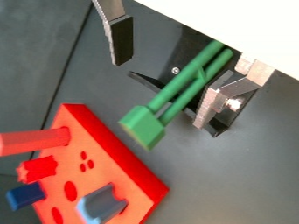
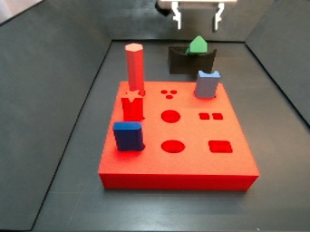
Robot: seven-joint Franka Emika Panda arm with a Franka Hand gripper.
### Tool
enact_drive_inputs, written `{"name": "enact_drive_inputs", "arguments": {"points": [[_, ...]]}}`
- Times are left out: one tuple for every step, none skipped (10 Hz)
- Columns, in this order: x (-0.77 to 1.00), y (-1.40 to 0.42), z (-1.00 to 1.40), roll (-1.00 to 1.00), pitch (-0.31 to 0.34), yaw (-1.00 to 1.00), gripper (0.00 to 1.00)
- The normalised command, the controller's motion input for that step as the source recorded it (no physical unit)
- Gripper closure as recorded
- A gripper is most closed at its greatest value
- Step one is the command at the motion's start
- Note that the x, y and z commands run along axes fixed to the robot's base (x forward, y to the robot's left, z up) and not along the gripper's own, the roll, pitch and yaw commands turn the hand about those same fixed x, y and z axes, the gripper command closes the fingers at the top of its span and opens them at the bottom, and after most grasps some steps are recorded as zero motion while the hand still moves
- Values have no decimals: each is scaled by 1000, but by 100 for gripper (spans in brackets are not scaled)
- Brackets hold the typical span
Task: Pick up the 3 prong object. Move up. Rotate the 3 prong object. Place the 3 prong object on the fixture. Regrasp the 3 prong object. Move to above the board. Insert the 3 prong object.
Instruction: Regrasp the 3 prong object.
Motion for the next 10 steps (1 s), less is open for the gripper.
{"name": "enact_drive_inputs", "arguments": {"points": [[-28, 6, 520, 44, 76, 40, 0], [-24, 7, 338, 43, 96, 25, 0], [0, -939, 1000, 1000, 65, 27, 0], [0, -1000, 992, 1000, 64, 25, 0], [-14, -1000, 991, 1000, 58, 24, 0], [-66, -1000, 959, 1000, 48, 23, 0], [-76, -816, 721, 1000, 42, 22, 0], [-57, -625, 492, 1000, 40, 22, 0], [-35, -355, 168, 1000, 39, 22, 0], [-10, -156, 26, 1000, 37, 22, 0]]}}
